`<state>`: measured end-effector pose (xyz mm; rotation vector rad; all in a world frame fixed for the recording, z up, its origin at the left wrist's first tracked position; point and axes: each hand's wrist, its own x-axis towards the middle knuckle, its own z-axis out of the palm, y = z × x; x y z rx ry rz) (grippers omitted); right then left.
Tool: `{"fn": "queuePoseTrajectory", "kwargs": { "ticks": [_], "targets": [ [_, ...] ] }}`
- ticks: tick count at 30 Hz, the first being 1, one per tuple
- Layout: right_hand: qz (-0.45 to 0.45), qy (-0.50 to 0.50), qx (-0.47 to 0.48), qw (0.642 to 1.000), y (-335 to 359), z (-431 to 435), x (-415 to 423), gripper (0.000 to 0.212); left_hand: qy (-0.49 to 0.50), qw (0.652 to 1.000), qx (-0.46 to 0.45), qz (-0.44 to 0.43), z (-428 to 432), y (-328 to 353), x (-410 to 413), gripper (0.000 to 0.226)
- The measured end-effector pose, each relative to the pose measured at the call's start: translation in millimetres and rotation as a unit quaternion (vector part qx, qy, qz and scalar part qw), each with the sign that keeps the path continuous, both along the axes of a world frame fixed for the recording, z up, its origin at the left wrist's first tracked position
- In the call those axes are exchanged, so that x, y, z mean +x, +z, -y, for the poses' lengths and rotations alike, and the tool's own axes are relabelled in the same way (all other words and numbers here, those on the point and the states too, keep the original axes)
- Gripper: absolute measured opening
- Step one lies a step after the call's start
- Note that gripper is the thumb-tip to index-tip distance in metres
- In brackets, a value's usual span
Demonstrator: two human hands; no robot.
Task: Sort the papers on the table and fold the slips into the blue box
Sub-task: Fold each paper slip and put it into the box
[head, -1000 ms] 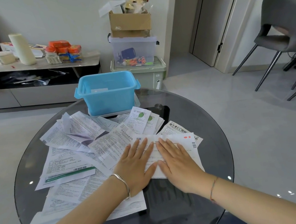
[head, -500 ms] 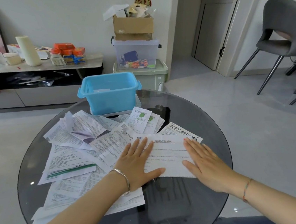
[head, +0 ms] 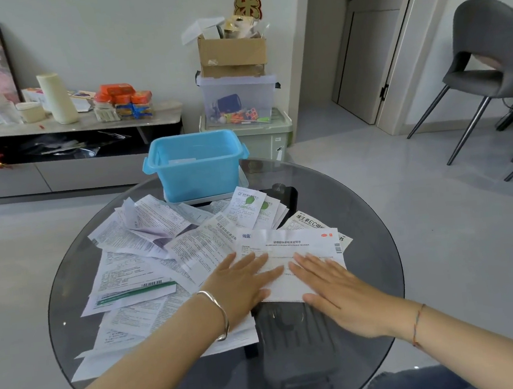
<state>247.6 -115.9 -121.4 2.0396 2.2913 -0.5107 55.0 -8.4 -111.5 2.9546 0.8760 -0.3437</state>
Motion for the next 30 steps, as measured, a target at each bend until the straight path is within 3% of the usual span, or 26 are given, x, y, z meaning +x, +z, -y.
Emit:
{"fn": "queuePoseTrajectory", "kwargs": {
  "ticks": [2,4,7,9,13,19,24,30],
  "targets": [
    [-0.003,0.002,-0.003,1.0,1,0,0,0.064,-0.024,0.999,-0.02,0.018,11,11,-7,0.046],
    [-0.004,0.007,-0.005,1.0,0,0,0,0.075,-0.02,0.997,-0.063,0.042,24,20,-16,0.05],
    [-0.012,0.003,-0.008,1.0,2,0,1,0.085,0.008,0.994,-0.096,0.06,37,26,-35,0.078],
    [-0.011,0.005,-0.015,1.0,4,1,0,0.082,0.021,0.994,-0.089,0.058,40,25,-46,0.098],
    [0.004,-0.001,-0.021,1.0,12,2,-4,0.066,0.034,0.994,-0.078,0.065,38,24,-57,0.11],
    [-0.007,0.074,0.006,0.997,12,6,-40,0.066,0.034,0.998,-0.051,0.028,50,13,-53,0.096],
    [0.039,0.088,0.045,0.994,6,20,-47,0.066,0.039,0.998,-0.042,0.02,51,17,-51,0.086],
    [0.048,0.049,0.015,0.998,12,43,-20,0.071,0.049,0.998,-0.038,0.025,51,20,-50,0.099]
  ]
}}
